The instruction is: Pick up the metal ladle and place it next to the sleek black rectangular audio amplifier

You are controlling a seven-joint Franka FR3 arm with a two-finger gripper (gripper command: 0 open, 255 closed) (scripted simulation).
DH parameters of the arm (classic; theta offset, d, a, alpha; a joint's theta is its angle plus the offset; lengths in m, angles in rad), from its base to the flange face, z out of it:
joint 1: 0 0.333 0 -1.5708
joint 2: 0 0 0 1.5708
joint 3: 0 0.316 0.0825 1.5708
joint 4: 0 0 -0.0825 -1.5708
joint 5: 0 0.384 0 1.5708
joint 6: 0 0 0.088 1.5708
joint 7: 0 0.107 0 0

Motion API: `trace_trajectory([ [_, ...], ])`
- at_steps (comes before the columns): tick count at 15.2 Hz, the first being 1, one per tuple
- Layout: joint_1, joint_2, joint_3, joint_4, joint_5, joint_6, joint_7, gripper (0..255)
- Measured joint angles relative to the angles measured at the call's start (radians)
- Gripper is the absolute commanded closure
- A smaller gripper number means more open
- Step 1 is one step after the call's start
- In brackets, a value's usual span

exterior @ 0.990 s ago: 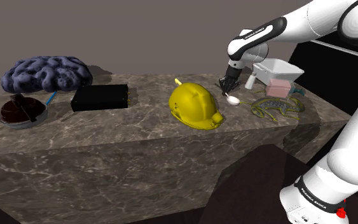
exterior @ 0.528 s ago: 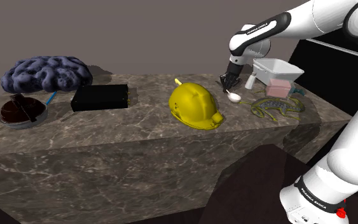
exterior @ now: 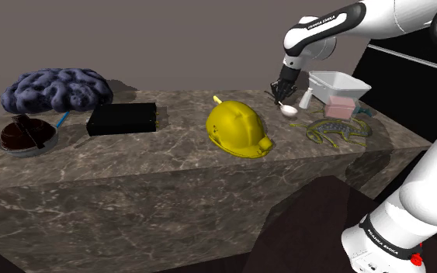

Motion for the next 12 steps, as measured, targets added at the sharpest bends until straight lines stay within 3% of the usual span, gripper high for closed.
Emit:
trace_trajectory([
  [12,0.017,-0.058,0.010,0.065,-0.020,-0.117,0.051,255],
])
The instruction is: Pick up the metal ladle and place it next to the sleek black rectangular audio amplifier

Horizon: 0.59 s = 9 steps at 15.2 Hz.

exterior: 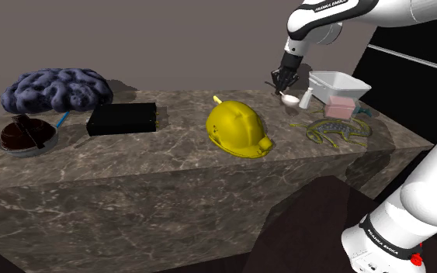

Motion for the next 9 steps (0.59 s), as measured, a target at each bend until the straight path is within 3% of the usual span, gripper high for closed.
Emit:
trace_trajectory([
  [9,0.107,-0.028,0.091,-0.034,-0.010,0.031,0.198,255],
])
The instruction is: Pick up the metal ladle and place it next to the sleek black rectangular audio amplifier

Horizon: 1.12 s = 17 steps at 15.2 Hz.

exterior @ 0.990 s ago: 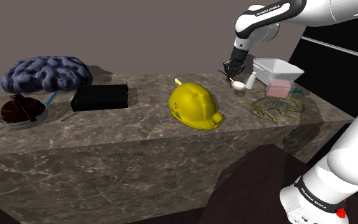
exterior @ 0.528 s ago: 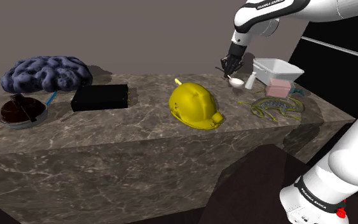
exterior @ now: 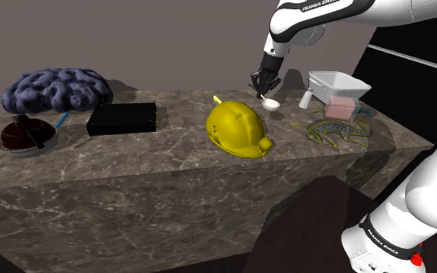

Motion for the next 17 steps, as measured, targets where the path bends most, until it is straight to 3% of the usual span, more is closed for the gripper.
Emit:
trace_trajectory([
  [12,0.144,0.070,0.115,0.103,-0.030,0.014,0.283,255],
  [15,0.178,0.115,0.141,0.156,-0.093,0.020,0.347,255],
  [17,0.204,0.148,0.166,0.197,-0.060,0.000,0.390,255],
])
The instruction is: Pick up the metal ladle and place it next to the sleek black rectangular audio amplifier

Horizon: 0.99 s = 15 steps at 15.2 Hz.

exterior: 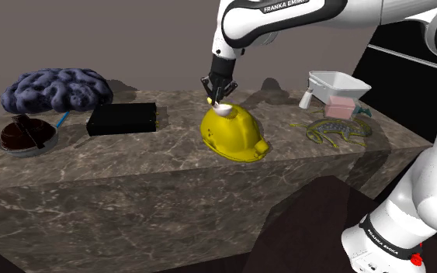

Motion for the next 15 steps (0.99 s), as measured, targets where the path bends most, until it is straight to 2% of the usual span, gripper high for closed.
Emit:
trace_trajectory([
  [5,0.076,0.088,0.042,0.101,-0.012,-0.010,0.122,255],
  [9,0.135,0.170,0.062,0.224,-0.037,-0.047,0.207,255],
  [15,0.233,0.356,0.077,0.506,-0.082,-0.136,0.317,255],
])
